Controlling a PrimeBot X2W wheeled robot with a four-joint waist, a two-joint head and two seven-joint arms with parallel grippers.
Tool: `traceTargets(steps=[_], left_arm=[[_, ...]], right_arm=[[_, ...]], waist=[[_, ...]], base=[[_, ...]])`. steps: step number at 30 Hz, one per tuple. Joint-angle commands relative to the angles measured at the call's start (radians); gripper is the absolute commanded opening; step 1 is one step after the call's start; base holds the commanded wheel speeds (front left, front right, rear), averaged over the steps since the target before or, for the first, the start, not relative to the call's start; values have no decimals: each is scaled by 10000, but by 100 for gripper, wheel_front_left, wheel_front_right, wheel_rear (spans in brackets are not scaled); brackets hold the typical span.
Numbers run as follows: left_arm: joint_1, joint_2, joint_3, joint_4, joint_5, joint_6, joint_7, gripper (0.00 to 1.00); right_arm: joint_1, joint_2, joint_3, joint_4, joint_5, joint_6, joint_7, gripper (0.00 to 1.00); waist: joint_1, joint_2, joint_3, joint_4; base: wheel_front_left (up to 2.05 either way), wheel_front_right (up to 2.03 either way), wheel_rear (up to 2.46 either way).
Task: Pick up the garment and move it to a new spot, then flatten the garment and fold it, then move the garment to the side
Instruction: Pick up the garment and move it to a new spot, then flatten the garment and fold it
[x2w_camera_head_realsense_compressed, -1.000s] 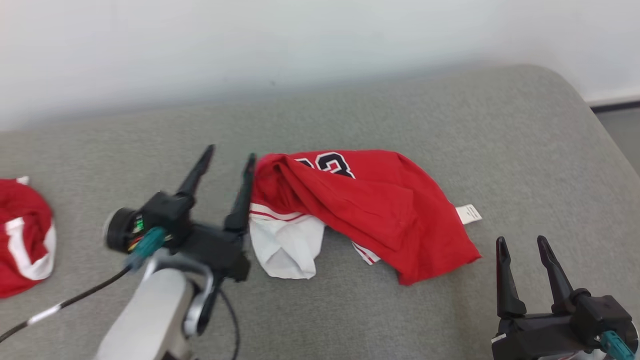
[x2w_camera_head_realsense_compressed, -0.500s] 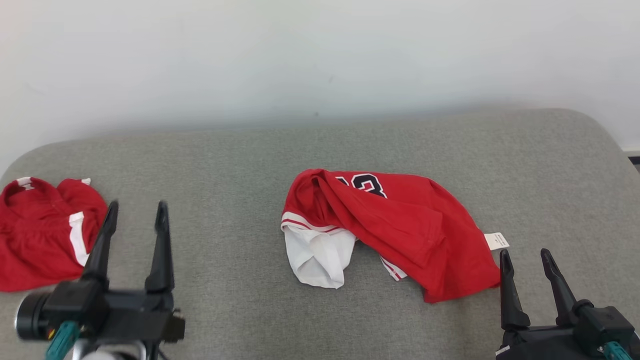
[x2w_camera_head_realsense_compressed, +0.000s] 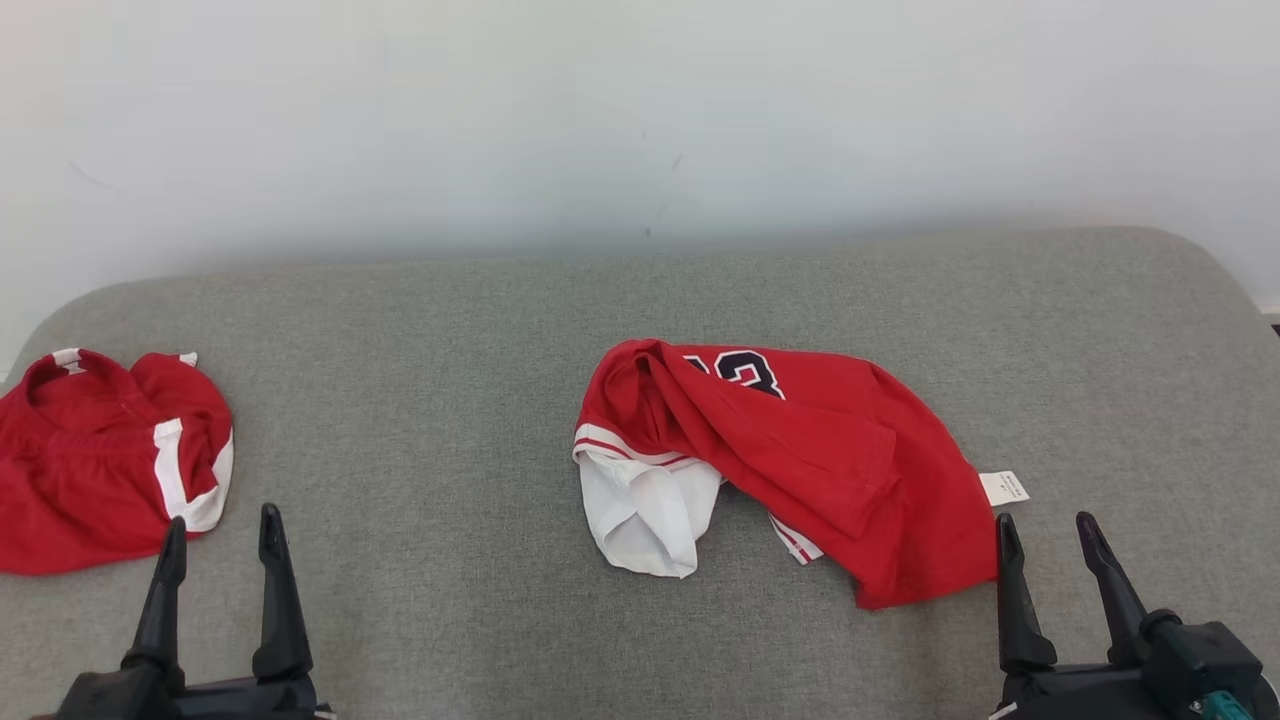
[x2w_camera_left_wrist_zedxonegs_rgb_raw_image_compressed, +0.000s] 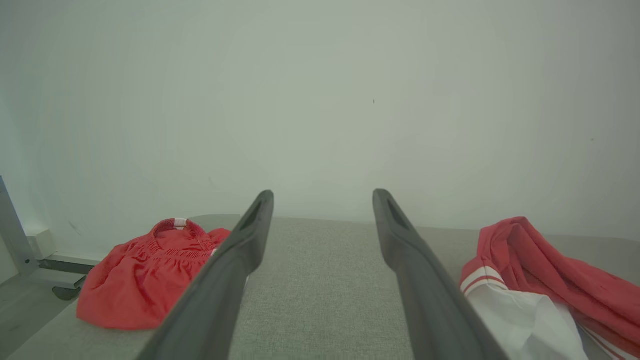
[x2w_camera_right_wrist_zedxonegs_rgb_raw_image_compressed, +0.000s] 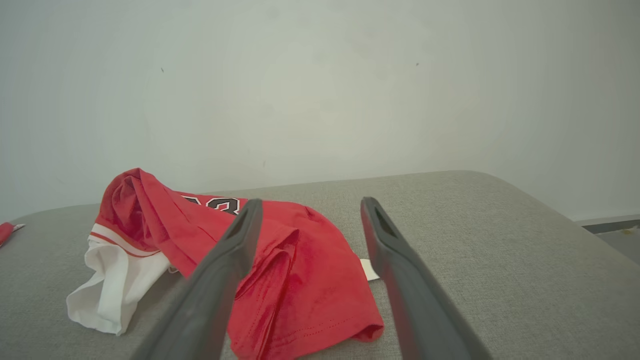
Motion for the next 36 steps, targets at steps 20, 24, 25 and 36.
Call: traceTargets(steps=[20, 24, 25, 36], left_arm=[[387, -763, 533, 943, 1251, -1054, -33, 100], [315, -844, 588, 1081, 1347, -1158, -33, 100], [296, -869, 598, 1096, 1380, -1181, -33, 100], [151, -1048, 718, 1266, 1520, -1317, -34, 100]], right_arm=[[-92, -5, 105, 428, 101, -21, -63, 100], [-106, -3, 129, 518, 118, -22, -70, 100], [-109, -3, 137, 533, 123, -22, -62, 100], [-202, -3, 185, 674, 176, -22, -80, 100]], waist=[[1, 0, 185, 35], [1, 0, 241, 64], [1, 0, 254, 74], [1, 0, 347, 96]], base=[[0, 0, 0], [0, 0, 0], [0, 0, 0], [0, 0, 0]])
